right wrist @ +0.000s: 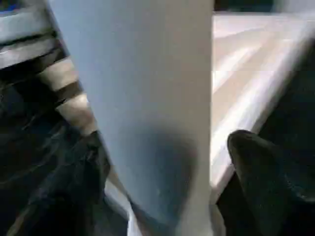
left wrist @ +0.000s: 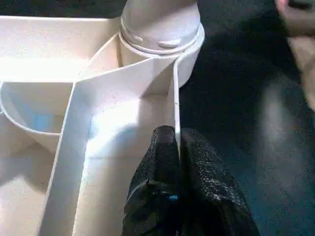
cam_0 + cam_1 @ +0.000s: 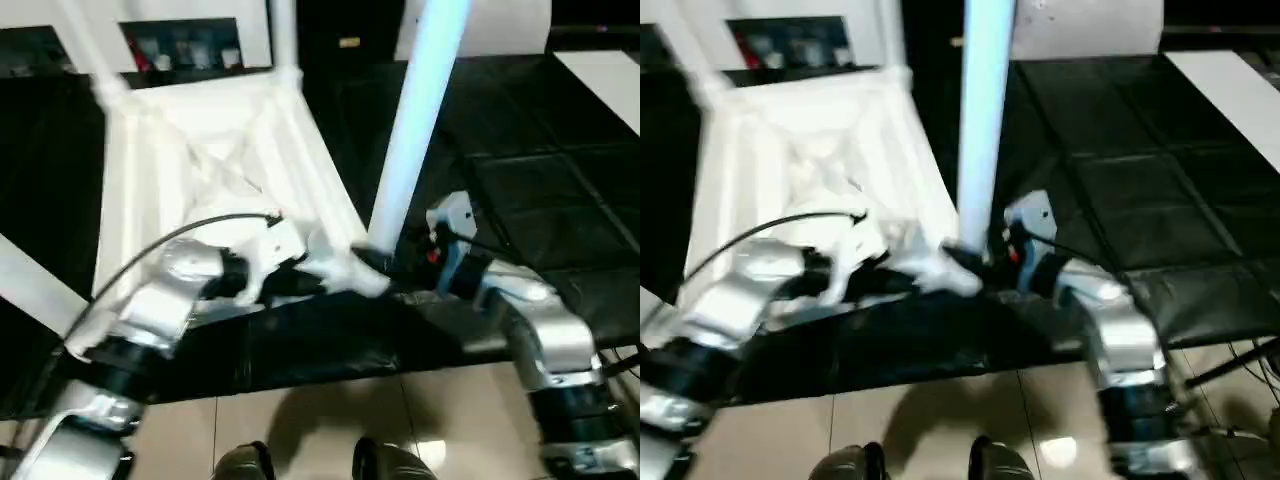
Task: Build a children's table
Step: Rotate leg to tighten
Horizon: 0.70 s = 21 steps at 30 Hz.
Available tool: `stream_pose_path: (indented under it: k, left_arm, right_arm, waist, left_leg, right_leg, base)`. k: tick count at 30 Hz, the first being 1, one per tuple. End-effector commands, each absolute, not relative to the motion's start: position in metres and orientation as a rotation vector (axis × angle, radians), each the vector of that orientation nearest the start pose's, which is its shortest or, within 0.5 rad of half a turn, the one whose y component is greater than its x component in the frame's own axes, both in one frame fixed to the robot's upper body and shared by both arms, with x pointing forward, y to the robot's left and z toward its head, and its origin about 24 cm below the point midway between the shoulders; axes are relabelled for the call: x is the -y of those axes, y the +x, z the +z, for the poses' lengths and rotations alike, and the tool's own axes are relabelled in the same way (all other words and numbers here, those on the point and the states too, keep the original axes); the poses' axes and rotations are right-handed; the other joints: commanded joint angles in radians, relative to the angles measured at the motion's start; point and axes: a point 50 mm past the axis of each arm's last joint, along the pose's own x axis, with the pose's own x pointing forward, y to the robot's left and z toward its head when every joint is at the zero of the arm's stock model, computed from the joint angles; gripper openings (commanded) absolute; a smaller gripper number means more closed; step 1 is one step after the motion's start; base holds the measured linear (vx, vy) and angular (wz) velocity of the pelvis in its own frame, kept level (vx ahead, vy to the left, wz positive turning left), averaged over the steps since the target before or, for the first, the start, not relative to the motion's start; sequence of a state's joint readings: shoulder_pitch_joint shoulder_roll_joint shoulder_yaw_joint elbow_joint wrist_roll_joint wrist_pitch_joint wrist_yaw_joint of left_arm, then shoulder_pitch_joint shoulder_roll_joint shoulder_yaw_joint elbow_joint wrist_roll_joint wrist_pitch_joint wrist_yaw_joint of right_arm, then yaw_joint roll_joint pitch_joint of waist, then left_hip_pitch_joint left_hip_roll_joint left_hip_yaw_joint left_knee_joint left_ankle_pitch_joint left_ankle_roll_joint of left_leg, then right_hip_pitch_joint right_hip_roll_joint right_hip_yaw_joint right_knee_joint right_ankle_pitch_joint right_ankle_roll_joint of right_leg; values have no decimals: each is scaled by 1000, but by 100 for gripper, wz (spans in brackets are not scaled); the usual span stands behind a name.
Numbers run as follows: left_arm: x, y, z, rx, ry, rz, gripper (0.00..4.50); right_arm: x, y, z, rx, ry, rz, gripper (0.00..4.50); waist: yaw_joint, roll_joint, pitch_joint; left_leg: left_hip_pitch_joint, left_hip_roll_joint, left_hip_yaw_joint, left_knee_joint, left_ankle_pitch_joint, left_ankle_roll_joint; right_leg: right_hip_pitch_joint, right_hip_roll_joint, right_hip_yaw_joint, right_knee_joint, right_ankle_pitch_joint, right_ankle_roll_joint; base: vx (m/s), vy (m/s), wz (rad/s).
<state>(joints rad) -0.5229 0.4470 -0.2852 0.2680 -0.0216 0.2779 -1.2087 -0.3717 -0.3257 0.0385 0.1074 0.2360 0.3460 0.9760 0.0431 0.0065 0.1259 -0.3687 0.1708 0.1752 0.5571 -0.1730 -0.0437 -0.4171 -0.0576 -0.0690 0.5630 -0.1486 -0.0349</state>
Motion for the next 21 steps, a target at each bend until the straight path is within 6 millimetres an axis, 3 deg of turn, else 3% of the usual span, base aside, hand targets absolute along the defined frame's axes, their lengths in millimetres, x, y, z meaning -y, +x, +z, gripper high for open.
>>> stream_pose_path:
  k: [1, 5, 7, 9, 10, 14, 21]
  left_arm:
    - [-130, 294, 73, -451, 455, -1457, 0]
    - [-138, 293, 74, -476, 498, -1530, 0]
    - [-140, 294, 75, -478, 507, -1542, 0]
    - [-140, 294, 75, -479, 511, -1548, 0]
    - [-141, 294, 76, -485, 523, -1571, 0]
    - [-142, 294, 76, -490, 530, -1582, 0]
    - [-143, 294, 76, -492, 533, -1596, 0]
  right_arm:
    - [144, 294, 95, -150, -73, 1167, 392]
    - [144, 289, 94, -181, -101, 1364, 392]
    - [143, 289, 93, -189, -121, 1402, 365]
    - [143, 289, 93, -193, -124, 1415, 356]
    - [142, 289, 90, -211, -129, 1463, 347]
    - [142, 290, 88, -223, -150, 1487, 317]
    - [144, 289, 87, -246, -158, 1552, 262]
  waist:
    - [-1, 2, -68]
    - [6, -2, -71]
    - [11, -2, -71]
    - [15, -2, -70]
    - [17, -9, -67]
    - [19, -8, -66]
    - [23, -7, -71]
  left_leg:
    - [15, 60, -15, -54, -161, 94]
    - [10, 60, -12, -49, -133, 116]
    - [10, 61, -11, -46, -125, 119]
    - [11, 61, -11, -46, -137, 114]
    - [11, 61, -11, -47, -148, 105]
    - [13, 61, -14, -49, -168, 84]
    - [10, 60, -12, -45, -125, 107]
  right_leg:
    - [62, -87, 56, -50, -217, -235]
    - [63, -88, 54, -43, -190, -248]
    - [60, -87, 56, -42, -185, -250]
    - [59, -89, 56, -45, -216, -248]
    - [58, -89, 56, -46, -251, -240]
    - [56, -91, 57, -51, -321, -216]
    - [58, -88, 55, -42, -242, -237]
  base:
    - [0, 0, 0]
    - [0, 0, 0]
    - [0, 0, 0]
    - [0, 0, 0]
    - [0, 0, 0]
    - [0, 0, 0]
    - [0, 0, 0]
